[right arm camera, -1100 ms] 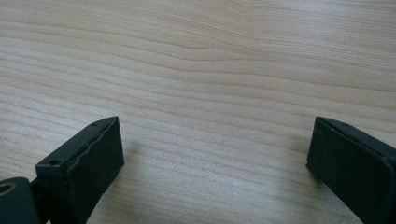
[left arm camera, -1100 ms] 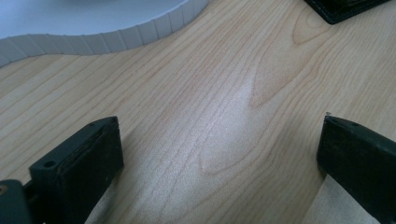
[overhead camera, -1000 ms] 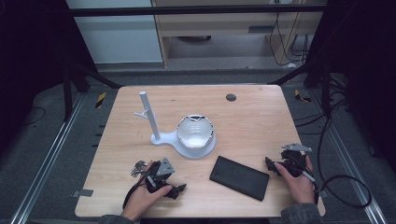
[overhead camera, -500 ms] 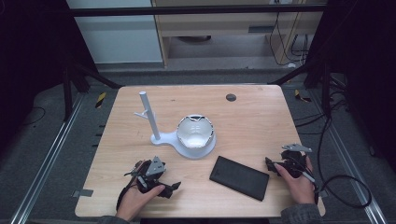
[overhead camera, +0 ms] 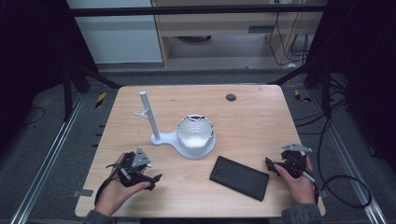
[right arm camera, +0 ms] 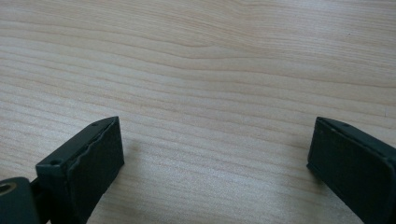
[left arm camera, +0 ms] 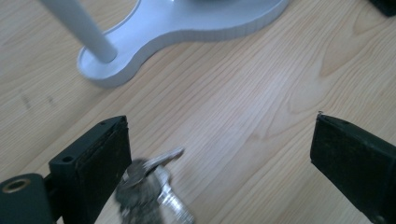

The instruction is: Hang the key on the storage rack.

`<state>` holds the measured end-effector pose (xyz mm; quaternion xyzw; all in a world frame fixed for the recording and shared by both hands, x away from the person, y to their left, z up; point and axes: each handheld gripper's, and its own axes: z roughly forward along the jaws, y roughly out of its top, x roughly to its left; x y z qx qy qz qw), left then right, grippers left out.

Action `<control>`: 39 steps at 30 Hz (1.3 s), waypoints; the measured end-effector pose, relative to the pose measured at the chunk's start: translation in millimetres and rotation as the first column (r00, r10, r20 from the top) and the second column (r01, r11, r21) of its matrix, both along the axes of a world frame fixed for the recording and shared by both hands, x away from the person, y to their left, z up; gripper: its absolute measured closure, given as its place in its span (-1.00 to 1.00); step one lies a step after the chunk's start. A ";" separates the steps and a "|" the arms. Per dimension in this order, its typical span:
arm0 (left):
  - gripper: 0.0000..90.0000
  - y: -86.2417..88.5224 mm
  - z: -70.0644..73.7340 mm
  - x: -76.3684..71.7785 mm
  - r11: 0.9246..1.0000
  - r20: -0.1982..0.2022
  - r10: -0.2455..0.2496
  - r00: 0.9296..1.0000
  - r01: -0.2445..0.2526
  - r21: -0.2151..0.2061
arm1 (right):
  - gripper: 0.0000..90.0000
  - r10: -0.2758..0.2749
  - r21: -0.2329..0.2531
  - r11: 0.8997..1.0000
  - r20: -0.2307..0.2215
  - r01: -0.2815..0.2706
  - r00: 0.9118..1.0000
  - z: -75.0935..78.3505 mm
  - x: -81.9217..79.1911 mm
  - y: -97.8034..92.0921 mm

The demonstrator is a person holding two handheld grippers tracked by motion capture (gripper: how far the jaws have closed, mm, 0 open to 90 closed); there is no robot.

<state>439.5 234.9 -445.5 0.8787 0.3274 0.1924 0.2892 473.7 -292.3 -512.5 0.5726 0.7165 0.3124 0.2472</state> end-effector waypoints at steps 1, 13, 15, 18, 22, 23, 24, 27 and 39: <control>-0.88 5.0 1.2 0.7 1.000 -0.010 0.007 1.000 -0.007 0.011 | -0.92 0.000 0.000 1.000 0.000 0.000 1.000 0.0 0.0 0.0; -0.85 49.4 12.8 11.1 0.995 -0.105 0.090 0.990 -0.086 0.044 | -0.92 0.000 0.000 1.000 -0.002 0.000 1.000 0.0 -0.7 0.2; -0.84 57.0 12.0 14.0 0.992 -0.132 0.116 0.984 -0.110 0.055 | -0.92 0.000 0.000 1.000 -0.002 0.000 1.000 0.0 -0.8 0.3; -0.79 61.0 9.8 16.4 0.990 -0.145 0.134 0.980 -0.127 0.060 | -0.92 0.000 -0.004 1.000 0.001 0.000 1.000 -0.2 -0.7 0.2; -0.64 59.5 8.4 18.4 0.993 -0.176 0.119 0.977 -0.114 0.042 | -0.92 0.000 -0.005 1.000 0.001 0.000 1.000 -0.2 -0.8 0.2; -0.58 58.3 7.3 20.9 0.993 -0.173 0.112 0.978 -0.106 0.046 | -0.92 0.000 -0.005 1.000 0.002 0.000 1.000 -0.2 -0.9 0.3; -0.55 58.3 6.3 22.8 0.993 -0.179 0.111 0.978 -0.104 0.052 | -0.92 0.001 -0.006 1.000 0.003 -0.001 1.000 -0.2 -0.9 0.3; -0.44 55.4 1.8 27.1 0.994 -0.210 0.104 0.972 -0.094 0.058 | -0.92 0.000 -0.003 1.000 0.002 0.000 1.000 -0.2 -1.2 0.8; -0.14 49.4 -7.7 38.8 0.992 -0.249 0.100 0.963 -0.076 0.104 | -0.92 -0.001 -0.002 1.000 -0.001 0.001 1.000 0.0 -2.1 1.5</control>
